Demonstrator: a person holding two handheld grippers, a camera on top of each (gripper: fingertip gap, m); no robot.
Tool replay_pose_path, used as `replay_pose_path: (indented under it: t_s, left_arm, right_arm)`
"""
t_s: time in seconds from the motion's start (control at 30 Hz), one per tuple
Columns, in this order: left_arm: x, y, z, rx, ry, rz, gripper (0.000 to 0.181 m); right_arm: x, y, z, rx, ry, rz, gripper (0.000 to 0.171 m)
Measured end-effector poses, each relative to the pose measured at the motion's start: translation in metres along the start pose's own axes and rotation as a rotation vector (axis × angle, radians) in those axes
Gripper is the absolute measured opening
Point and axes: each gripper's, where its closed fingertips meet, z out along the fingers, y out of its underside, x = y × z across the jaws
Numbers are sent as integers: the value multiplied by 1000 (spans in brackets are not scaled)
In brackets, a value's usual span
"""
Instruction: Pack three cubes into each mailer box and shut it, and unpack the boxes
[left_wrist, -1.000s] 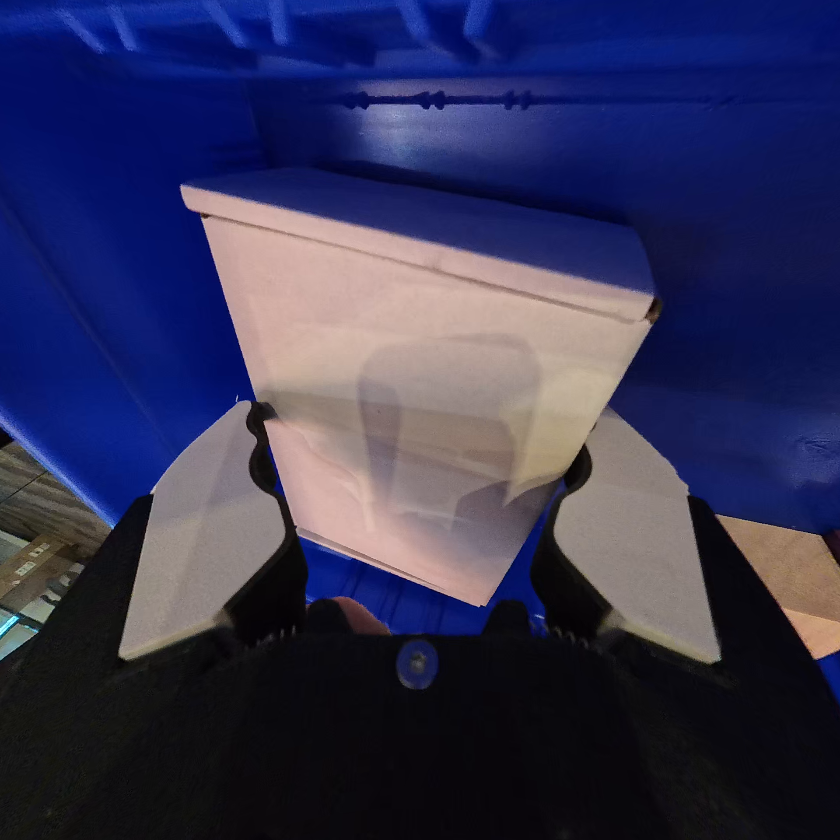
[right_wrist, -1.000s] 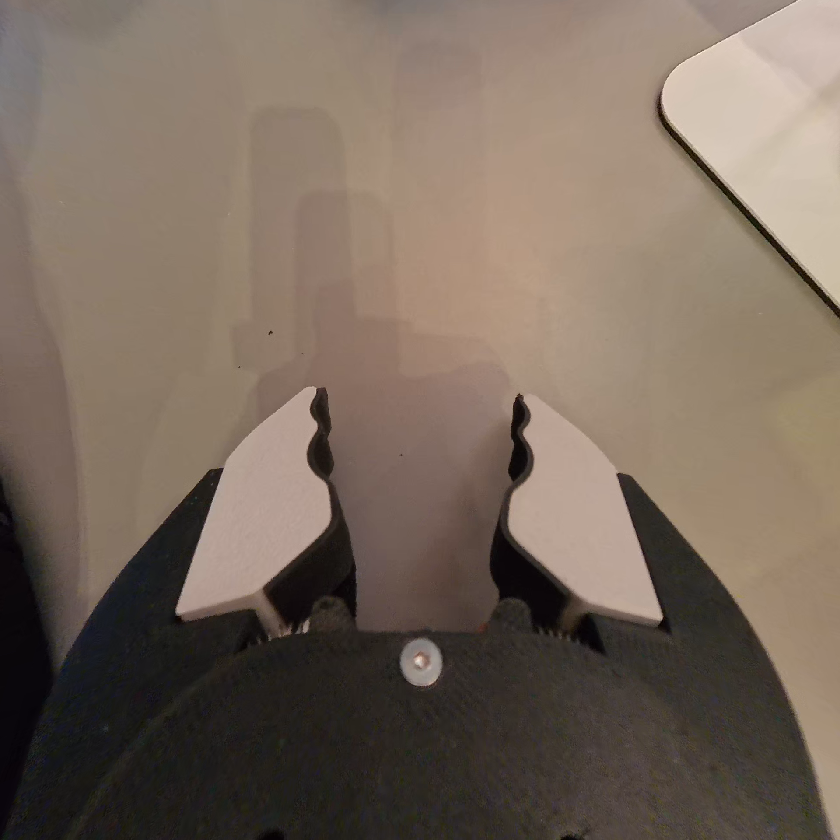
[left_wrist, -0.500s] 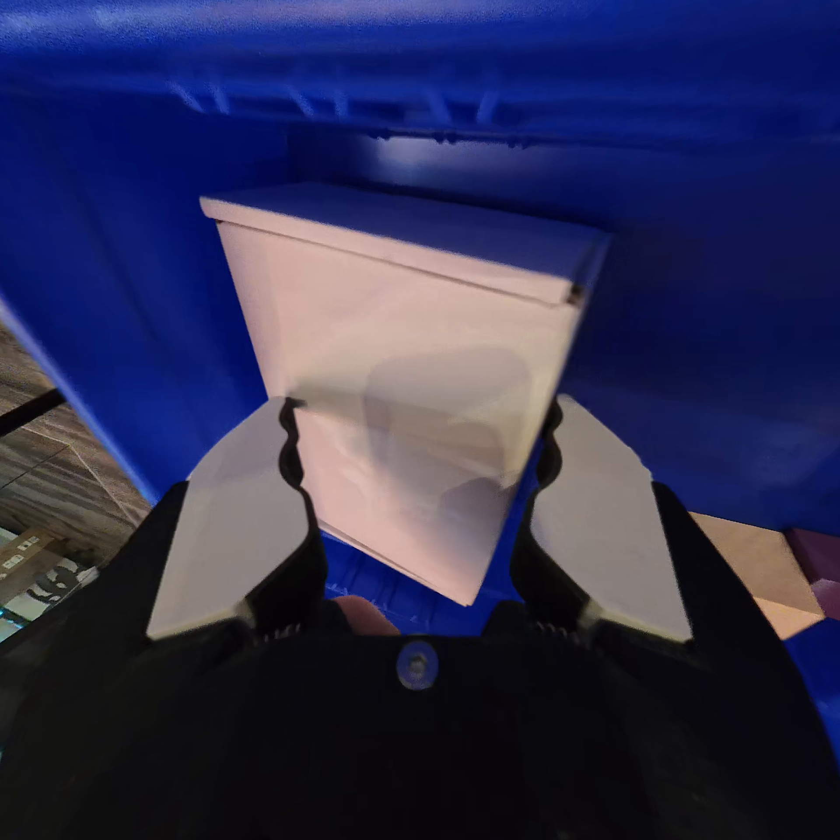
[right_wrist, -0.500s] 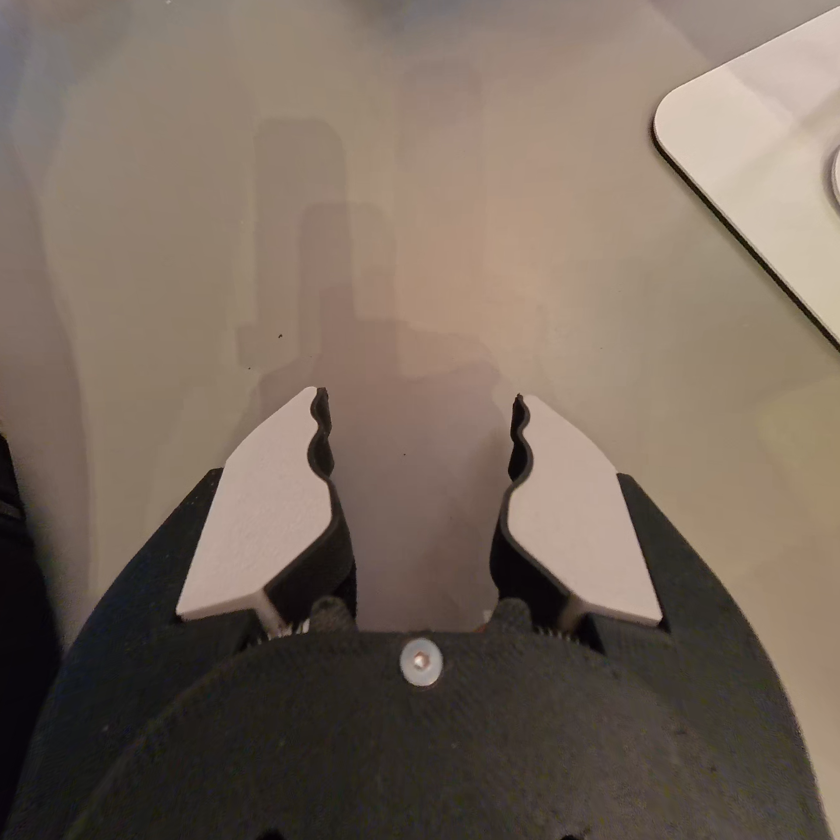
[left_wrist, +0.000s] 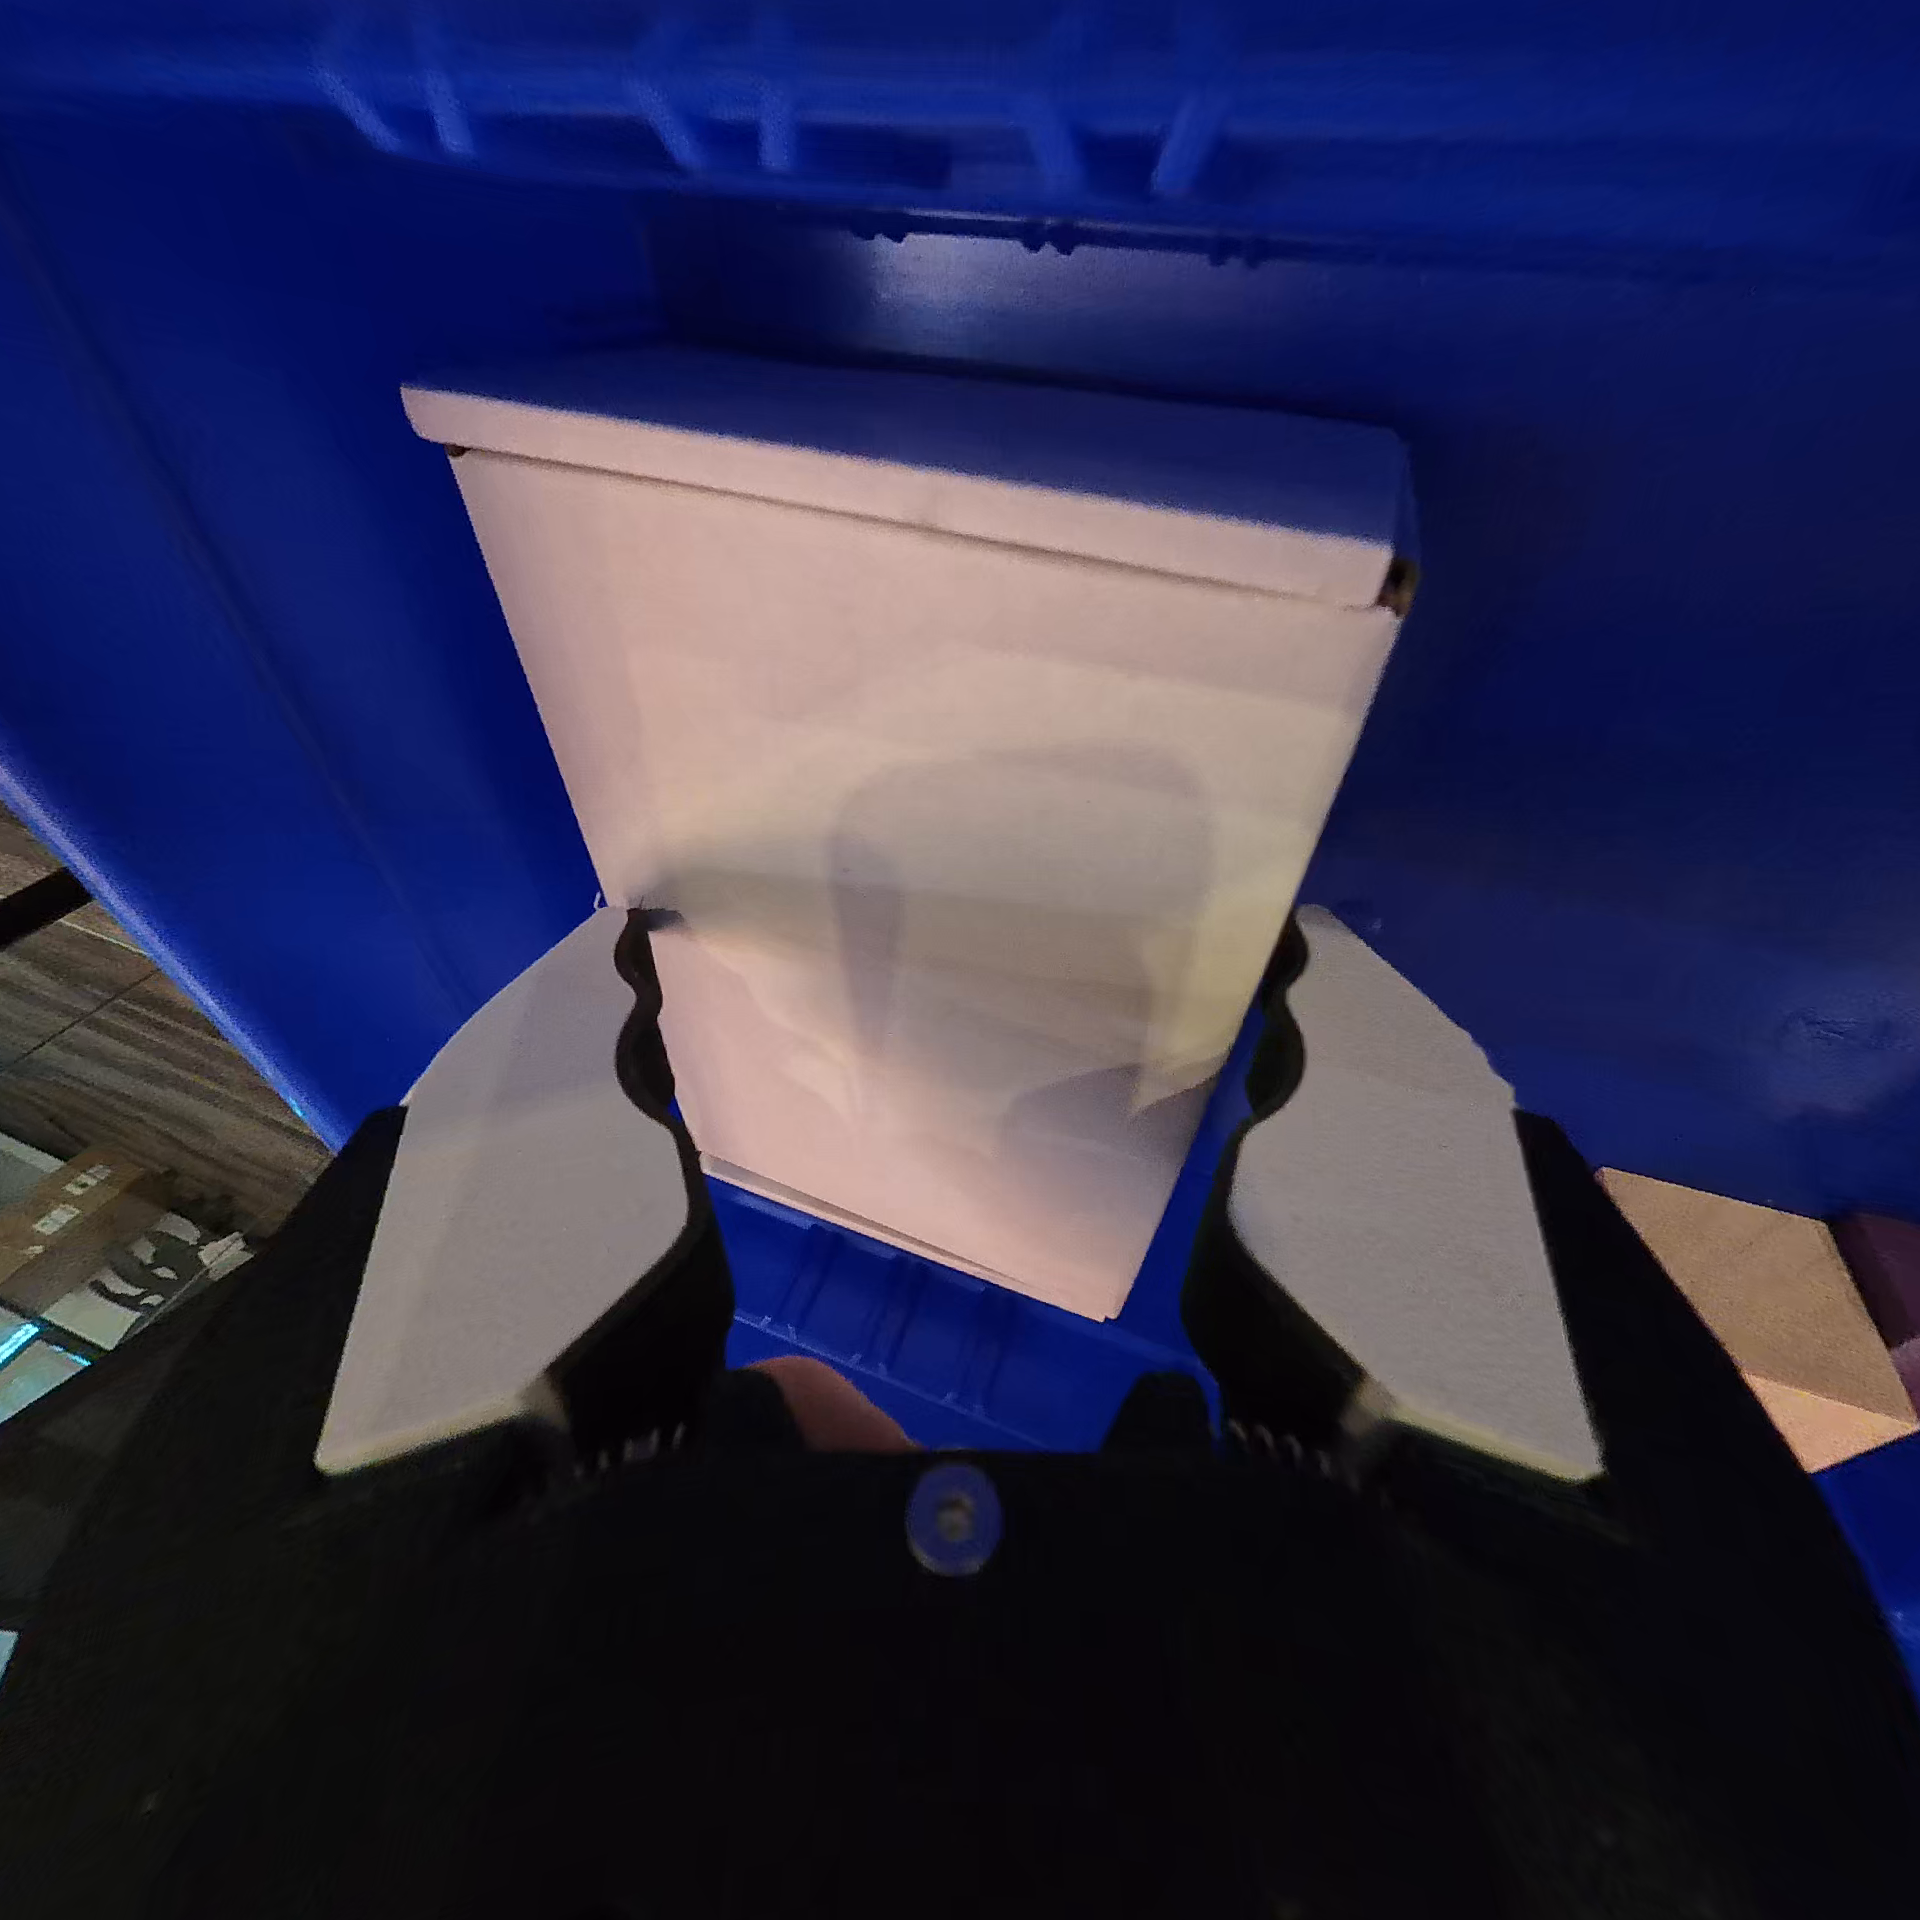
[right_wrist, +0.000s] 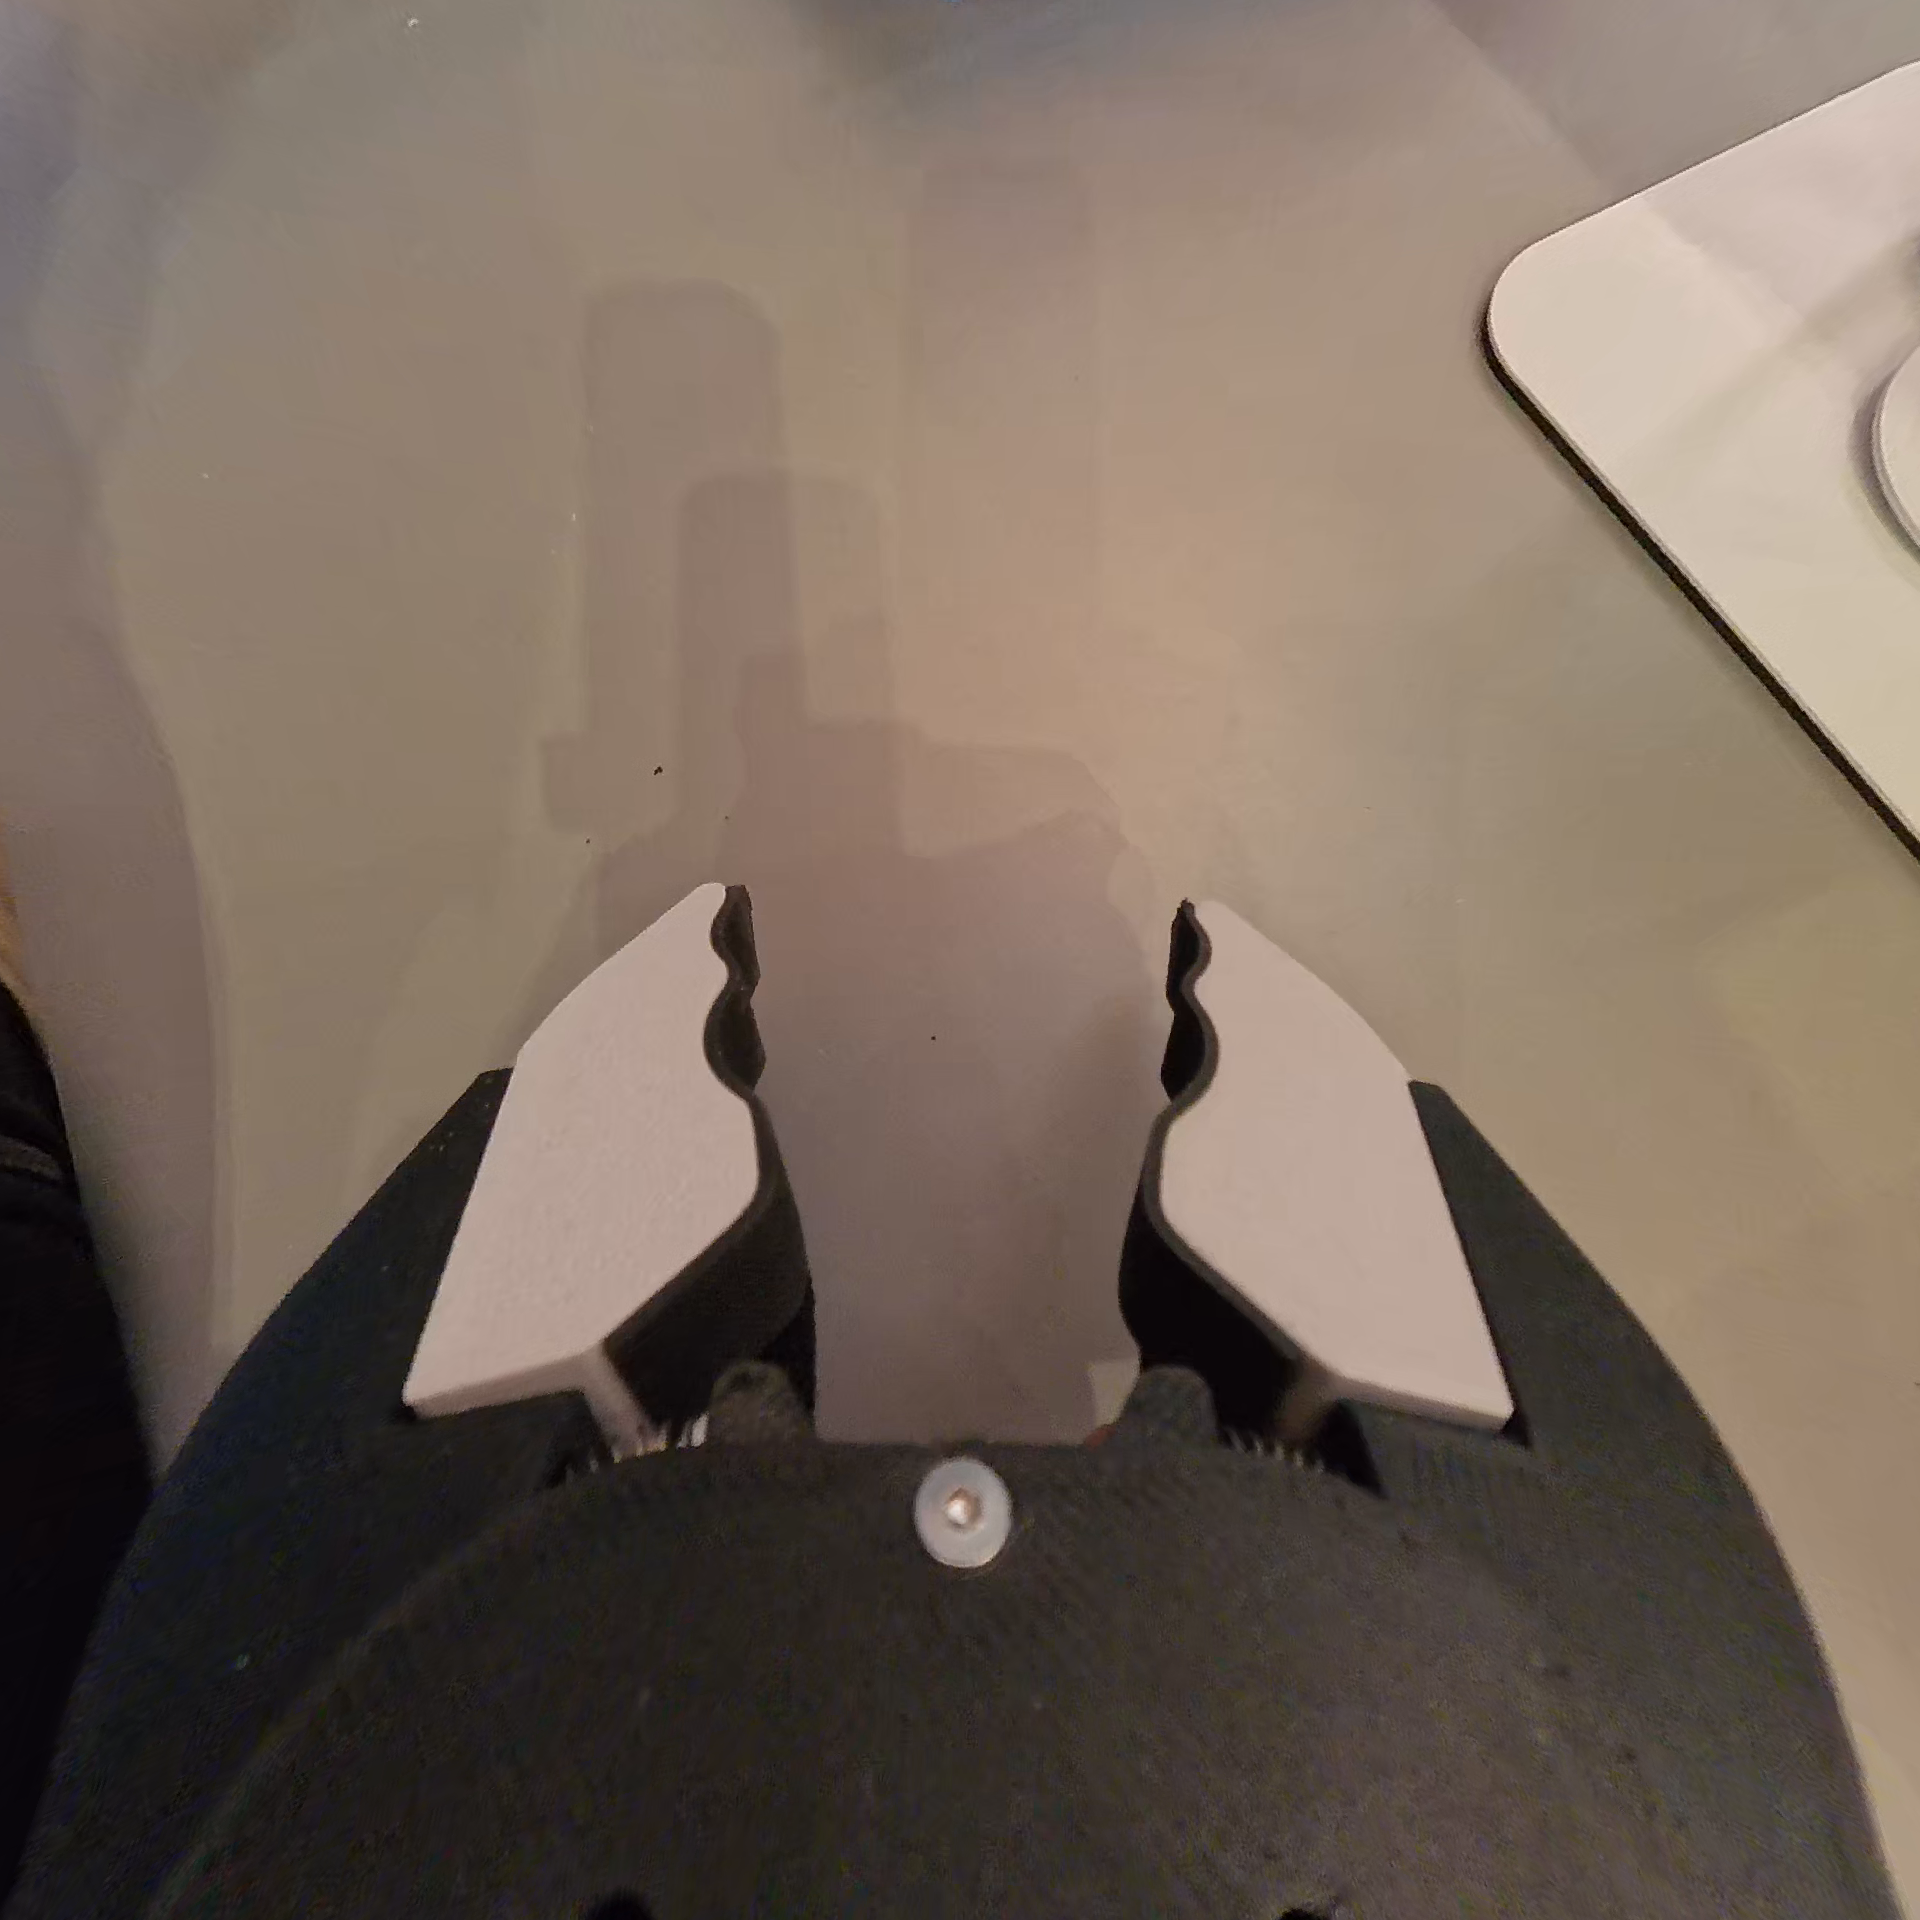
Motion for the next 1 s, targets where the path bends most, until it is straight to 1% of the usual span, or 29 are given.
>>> replay_pose_path:
  t_s: [0.23, 0.4, 0.57, 0.83, 1.0]
  left_arm:
    - [-1, 0, 0, 11, -8, -13, 107]
    - [0, -1, 1, 9, 0, -16, 111]
    - [-2, -1, -5, 35, 2, -40, 109]
    - [-8, 13, -26, 102, -29, -93, 111]
    - [-9, 25, -24, 106, -28, -103, 110]
  right_arm:
    - [0, 0, 0, -2, -4, 2, 75]
    - [-1, 1, 0, -5, -5, 2, 75]
    - [0, 4, 1, -13, -6, 8, 75]
    - [1, 5, 3, -12, -17, 28, 75]
    - [0, 8, 9, -23, -33, 45, 75]
